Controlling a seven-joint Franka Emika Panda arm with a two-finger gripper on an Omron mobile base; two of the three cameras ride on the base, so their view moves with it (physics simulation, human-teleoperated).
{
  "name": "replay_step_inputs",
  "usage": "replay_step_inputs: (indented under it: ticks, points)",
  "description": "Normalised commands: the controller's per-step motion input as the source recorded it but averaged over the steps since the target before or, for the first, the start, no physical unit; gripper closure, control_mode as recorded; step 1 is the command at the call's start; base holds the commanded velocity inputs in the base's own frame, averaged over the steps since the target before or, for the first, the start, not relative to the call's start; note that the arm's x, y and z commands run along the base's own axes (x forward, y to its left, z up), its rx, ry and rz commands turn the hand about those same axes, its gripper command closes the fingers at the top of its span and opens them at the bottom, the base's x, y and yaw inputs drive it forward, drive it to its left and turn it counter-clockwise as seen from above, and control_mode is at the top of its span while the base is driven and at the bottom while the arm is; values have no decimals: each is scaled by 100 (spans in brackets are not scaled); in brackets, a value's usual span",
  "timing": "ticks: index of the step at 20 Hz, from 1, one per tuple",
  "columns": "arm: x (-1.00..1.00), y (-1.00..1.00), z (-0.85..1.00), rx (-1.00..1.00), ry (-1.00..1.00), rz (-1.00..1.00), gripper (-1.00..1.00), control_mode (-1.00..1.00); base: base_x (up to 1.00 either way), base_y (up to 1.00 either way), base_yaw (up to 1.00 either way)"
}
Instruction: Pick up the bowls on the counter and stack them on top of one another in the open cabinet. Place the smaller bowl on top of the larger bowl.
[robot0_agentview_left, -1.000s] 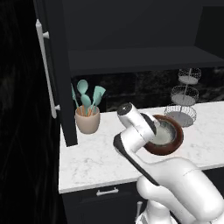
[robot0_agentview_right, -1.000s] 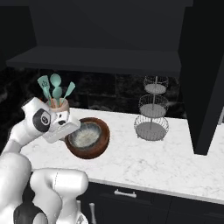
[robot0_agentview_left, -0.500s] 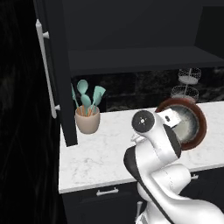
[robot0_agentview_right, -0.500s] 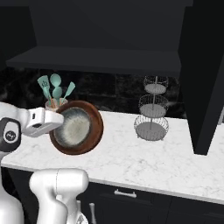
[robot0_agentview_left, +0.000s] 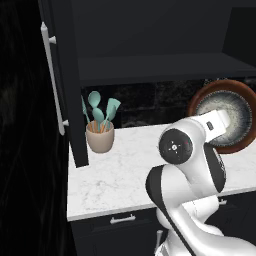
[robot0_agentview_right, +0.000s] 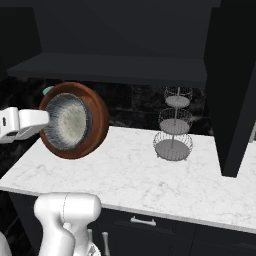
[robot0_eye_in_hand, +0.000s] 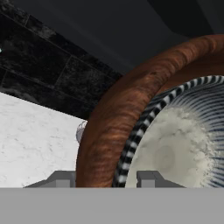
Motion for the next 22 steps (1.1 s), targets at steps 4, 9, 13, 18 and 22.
replay_step_inputs:
  ticks: [4,9,13,18,22]
  points:
    - [21,11,100,-8,-9,1,100,-100,0,0,0]
    - [82,13,100,-7,8,10,100,-100,0,0,0]
    - [78,6,94,-6,22,9,100,-100,0,0,0]
    - [91,-7,-2,-4,25,4,100,-100,0,0,0]
    - [99,-1,-14,-5,17,4,100,-100,0,0,0]
